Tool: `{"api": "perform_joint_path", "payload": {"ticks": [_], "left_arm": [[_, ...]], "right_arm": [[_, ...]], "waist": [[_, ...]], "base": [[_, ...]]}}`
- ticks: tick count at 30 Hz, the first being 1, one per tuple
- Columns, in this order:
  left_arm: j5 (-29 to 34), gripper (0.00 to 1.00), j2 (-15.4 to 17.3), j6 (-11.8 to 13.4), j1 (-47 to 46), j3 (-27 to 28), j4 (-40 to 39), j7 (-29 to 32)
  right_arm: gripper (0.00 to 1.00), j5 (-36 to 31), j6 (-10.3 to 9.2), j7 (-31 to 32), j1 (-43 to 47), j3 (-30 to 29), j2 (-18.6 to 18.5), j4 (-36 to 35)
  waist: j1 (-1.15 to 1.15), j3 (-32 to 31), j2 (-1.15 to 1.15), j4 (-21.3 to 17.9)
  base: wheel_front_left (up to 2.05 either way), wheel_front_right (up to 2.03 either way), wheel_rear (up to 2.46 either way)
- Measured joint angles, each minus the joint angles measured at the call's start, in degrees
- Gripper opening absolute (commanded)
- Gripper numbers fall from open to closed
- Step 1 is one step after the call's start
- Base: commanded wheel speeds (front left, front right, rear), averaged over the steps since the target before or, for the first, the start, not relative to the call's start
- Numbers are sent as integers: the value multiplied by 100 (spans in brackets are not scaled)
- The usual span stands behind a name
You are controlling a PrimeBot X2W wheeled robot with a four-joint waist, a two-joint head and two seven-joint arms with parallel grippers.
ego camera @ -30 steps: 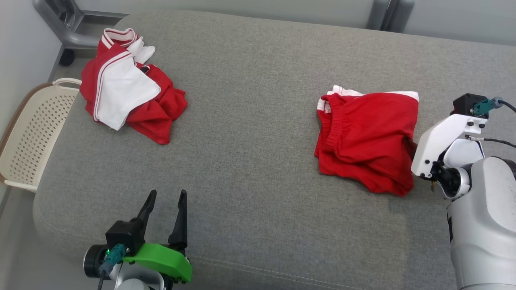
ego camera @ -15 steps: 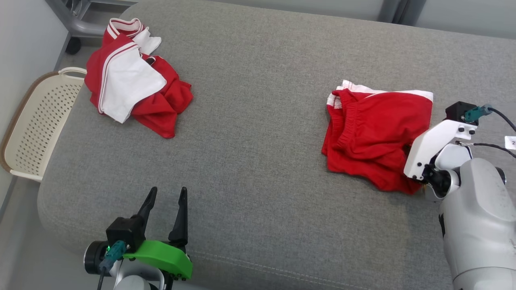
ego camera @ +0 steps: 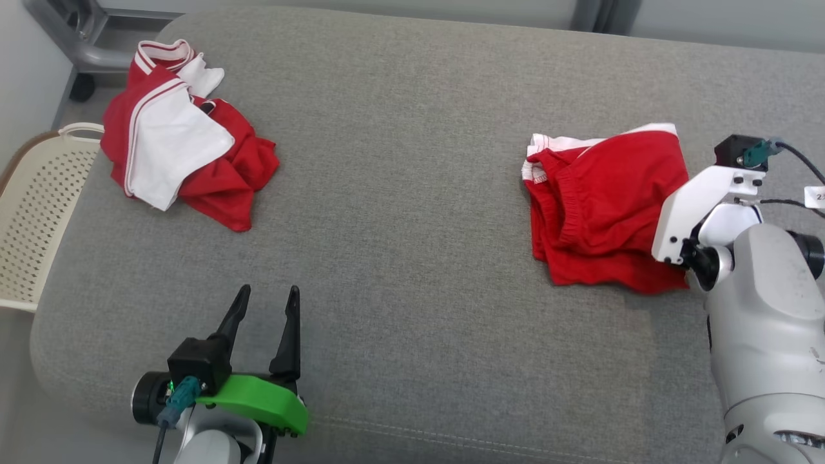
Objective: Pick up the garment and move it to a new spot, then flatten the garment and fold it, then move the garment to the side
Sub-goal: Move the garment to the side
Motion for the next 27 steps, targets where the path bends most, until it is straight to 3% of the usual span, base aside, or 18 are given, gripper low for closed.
{"api": "perform_joint_path", "payload": {"ticks": [6, 14, 27], "left_arm": [[36, 100, -1, 14, -159, -19, -315, 0], [214, 100, 25, 44, -419, -29, -725, 0], [490, 100, 157, 19, -761, -368, -1401, 108]], "right_arm": [[0, -725, -1, 175, -230, -16, -16, -438], [0, -1163, 0, 314, -274, 252, -69, -795], [0, -929, -1, -55, -612, 610, -996, -764]], "waist": [[0, 177, 0, -257], [0, 424, 0, -742], [0, 982, 0, -1433]], "base": [[0, 0, 0], [0, 0, 0], [0, 0, 0]]}}
